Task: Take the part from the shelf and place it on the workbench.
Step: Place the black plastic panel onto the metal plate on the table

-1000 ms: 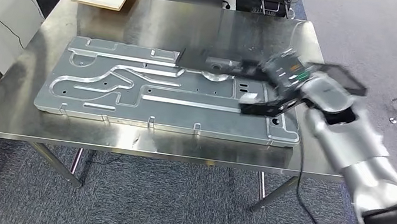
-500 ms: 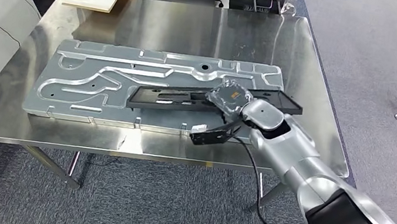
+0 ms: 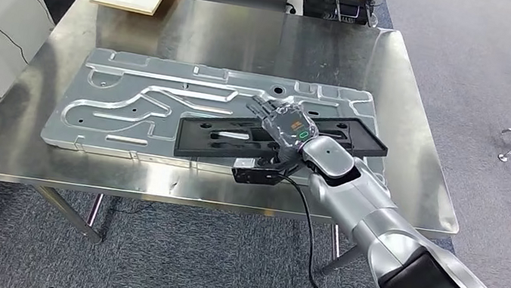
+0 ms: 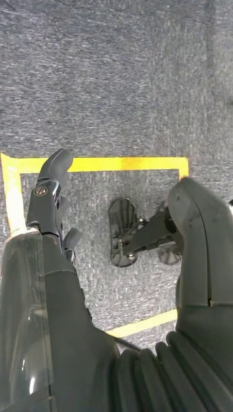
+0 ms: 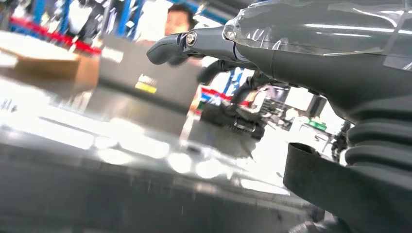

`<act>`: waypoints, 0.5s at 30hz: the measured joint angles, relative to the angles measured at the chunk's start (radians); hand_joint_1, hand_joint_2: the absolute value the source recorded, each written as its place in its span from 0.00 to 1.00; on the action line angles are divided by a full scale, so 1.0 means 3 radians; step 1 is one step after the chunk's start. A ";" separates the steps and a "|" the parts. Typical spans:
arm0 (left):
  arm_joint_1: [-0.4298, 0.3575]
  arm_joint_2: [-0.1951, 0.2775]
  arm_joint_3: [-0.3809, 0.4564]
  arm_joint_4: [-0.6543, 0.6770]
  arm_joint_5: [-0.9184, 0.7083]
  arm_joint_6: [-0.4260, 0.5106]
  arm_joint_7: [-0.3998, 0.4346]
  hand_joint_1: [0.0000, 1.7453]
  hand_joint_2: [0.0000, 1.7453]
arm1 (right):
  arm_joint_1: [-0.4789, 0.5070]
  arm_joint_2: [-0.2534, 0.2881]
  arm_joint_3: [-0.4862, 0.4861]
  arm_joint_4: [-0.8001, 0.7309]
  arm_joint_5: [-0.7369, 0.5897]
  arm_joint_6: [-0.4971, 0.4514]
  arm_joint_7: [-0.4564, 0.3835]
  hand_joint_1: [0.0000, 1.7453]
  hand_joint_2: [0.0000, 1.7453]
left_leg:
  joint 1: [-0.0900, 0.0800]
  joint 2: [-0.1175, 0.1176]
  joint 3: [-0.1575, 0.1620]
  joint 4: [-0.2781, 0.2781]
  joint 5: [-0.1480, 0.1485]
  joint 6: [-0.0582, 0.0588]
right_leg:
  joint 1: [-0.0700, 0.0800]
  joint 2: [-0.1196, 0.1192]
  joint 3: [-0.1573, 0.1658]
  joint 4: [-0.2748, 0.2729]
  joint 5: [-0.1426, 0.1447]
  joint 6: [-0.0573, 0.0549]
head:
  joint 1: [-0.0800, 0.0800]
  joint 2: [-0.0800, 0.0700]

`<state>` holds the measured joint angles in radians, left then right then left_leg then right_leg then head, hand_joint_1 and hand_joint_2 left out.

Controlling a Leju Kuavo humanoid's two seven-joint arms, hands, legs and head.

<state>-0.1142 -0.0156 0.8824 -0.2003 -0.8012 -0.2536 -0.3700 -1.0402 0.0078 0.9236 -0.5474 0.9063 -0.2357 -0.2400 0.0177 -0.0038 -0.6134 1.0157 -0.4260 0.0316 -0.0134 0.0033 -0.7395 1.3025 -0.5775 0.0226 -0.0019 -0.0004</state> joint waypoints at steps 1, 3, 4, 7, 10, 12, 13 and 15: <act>0.0000 0.0000 -0.0001 0.0000 -0.0005 0.0005 0.0000 0.00 0.00 | 0.0001 -0.0009 -0.0031 -0.0022 -0.0011 -0.0041 0.0013 0.00 0.00 | -0.0004 -0.0001 0.0002 0.0002 -0.0001 0.0002 | 0.0001 0.0000 -0.0013 0.0023 0.0031 -0.0007 | 0.0000 0.0000; -0.0002 -0.0004 -0.0003 0.0000 -0.0016 0.0010 0.0000 0.00 0.00 | 0.0000 -0.0036 -0.0106 -0.0097 -0.0027 -0.0114 0.0033 0.00 0.00 | -0.0014 -0.0007 0.0013 0.0004 -0.0004 0.0003 | 0.0012 0.0000 0.0142 -0.0293 0.0243 -0.0044 | 0.0000 0.0000; -0.0002 -0.0012 -0.0004 0.0000 -0.0021 0.0011 0.0000 0.00 0.00 | -0.0001 -0.0057 -0.0153 -0.0154 -0.0041 -0.0156 0.0038 0.00 0.00 | -0.0019 -0.0010 0.0017 0.0004 -0.0005 0.0001 | 0.0025 0.0000 0.0260 -0.0534 0.0346 -0.0076 | 0.0000 0.0000; -0.0007 -0.0034 -0.0007 0.0000 -0.0035 0.0011 -0.0002 0.00 0.00 | 0.0015 -0.0134 -0.0328 -0.0407 -0.0137 -0.0322 0.0021 0.00 0.00 | -0.0026 -0.0011 0.0008 0.0001 -0.0005 -0.0029 | 0.0062 -0.0003 0.0435 -0.0924 0.0451 -0.0137 | 0.0000 0.0000; -0.0013 -0.0038 -0.0013 0.0000 -0.0045 -0.0006 -0.0016 0.00 0.00 | 0.0119 -0.0220 -0.0566 -0.0802 -0.0451 -0.0403 -0.0121 0.00 0.00 | -0.0022 -0.0006 0.0004 0.0013 -0.0032 -0.0079 | 0.0043 -0.0010 0.0463 -0.0983 0.0474 -0.0154 | 0.0000 0.0000; -0.0016 -0.0040 -0.0017 0.0000 -0.0036 -0.0038 -0.0038 0.00 0.00 | 0.0278 -0.0252 -0.0813 -0.1167 -0.0886 -0.0384 -0.0293 0.00 0.00 | -0.0020 -0.0003 -0.0086 0.0244 -0.0188 -0.0105 | 0.0020 -0.0023 0.0495 -0.1030 0.0495 -0.0174 | 0.0000 0.0000; -0.0015 -0.0042 -0.0019 0.0000 -0.0028 -0.0059 -0.0052 0.00 0.00 | 0.0380 -0.0259 -0.0958 -0.1383 -0.1142 -0.0342 -0.0379 0.00 0.00 | -0.0016 -0.0001 -0.0170 0.0452 -0.0300 -0.0116 | 0.0023 -0.0026 0.0499 -0.1036 0.0496 -0.0181 | -0.0001 0.0000; -0.0005 -0.0044 -0.0019 0.0000 -0.0002 -0.0100 -0.0090 0.00 0.00 | 0.0617 -0.0274 -0.1261 -0.1880 -0.1624 -0.0227 -0.0509 0.00 0.00 | -0.0005 -0.0001 -0.0345 0.0848 -0.0457 -0.0139 | 0.0024 -0.0030 0.0500 -0.1030 0.0492 -0.0184 | -0.0001 0.0000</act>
<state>-0.1158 -0.0287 0.8766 -0.2003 -0.8018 -0.2835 -0.3971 -0.8550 -0.0745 0.5455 -1.1113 0.4190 -0.3038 -0.3927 0.0162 -0.0040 -0.7170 1.2702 -0.5630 -0.0102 -0.0061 -0.0058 -0.5894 0.9933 -0.4299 -0.0326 -0.0023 -0.0004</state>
